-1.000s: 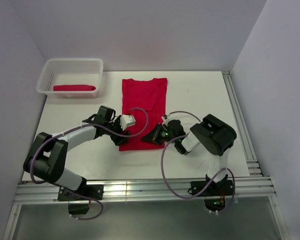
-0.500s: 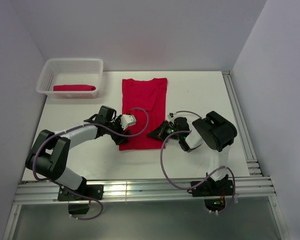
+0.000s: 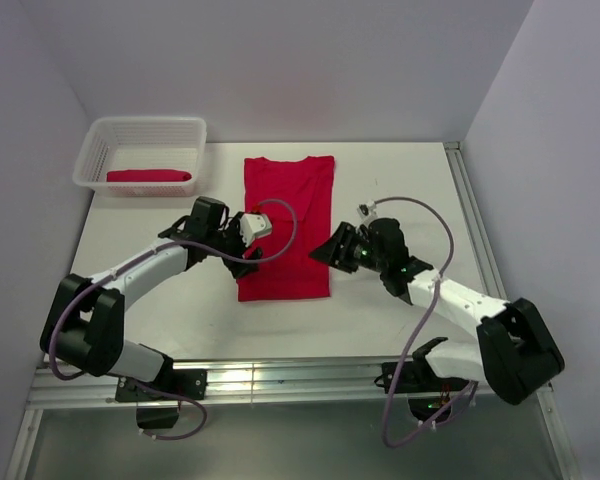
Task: Roll the t-shirts
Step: Roll the tshirt
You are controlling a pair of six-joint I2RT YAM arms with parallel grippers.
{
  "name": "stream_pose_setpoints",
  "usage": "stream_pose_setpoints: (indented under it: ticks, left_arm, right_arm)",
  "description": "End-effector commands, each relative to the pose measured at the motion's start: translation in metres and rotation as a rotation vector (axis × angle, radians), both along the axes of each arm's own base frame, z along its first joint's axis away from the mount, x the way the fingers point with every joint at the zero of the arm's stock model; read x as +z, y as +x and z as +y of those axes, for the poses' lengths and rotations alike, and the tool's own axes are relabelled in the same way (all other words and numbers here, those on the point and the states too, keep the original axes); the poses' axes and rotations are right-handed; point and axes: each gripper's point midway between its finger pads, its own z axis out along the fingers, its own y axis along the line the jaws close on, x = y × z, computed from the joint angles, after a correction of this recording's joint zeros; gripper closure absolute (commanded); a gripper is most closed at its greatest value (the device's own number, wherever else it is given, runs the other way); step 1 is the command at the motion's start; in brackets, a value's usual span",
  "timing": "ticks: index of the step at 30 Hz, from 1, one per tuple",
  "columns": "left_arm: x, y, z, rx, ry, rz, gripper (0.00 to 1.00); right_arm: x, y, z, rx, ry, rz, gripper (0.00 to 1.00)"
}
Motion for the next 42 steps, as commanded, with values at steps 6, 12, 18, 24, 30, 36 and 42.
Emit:
stream_pose_setpoints:
  ticks: [6,12,18,24,30,36,42]
  left_arm:
    - [0.029,-0.009,0.004,-0.036,-0.006,-0.077,0.19]
    - [0.024,-0.024,0.023,-0.081,0.055,-0.190,0.19]
    - [0.025,-0.031,0.024,-0.115,0.063,-0.205,0.19]
    - [0.015,-0.039,0.023,-0.148,0.095,-0.230,0.20]
    - [0.004,-0.054,0.024,-0.209,0.122,-0.248,0.20]
    - [-0.008,-0.084,0.023,-0.357,0.121,-0.221,0.23]
    - [-0.022,-0.095,0.021,-0.438,0.157,-0.227,0.30]
  right_arm:
    - [-0.073,-0.058,-0.050,-0.077,-0.176,0.203,0.19]
    - [-0.089,-0.065,-0.053,-0.070,-0.167,0.246,0.19]
    - [-0.101,-0.056,-0.042,-0.052,-0.102,0.292,0.19]
    - [-0.117,-0.048,-0.030,-0.018,-0.075,0.361,0.18]
    - [-0.120,-0.050,-0.031,-0.024,-0.082,0.386,0.38]
    - [-0.115,-0.049,-0.024,-0.012,-0.045,0.400,0.69]
    - [-0.110,-0.047,-0.020,-0.017,-0.022,0.452,0.98]
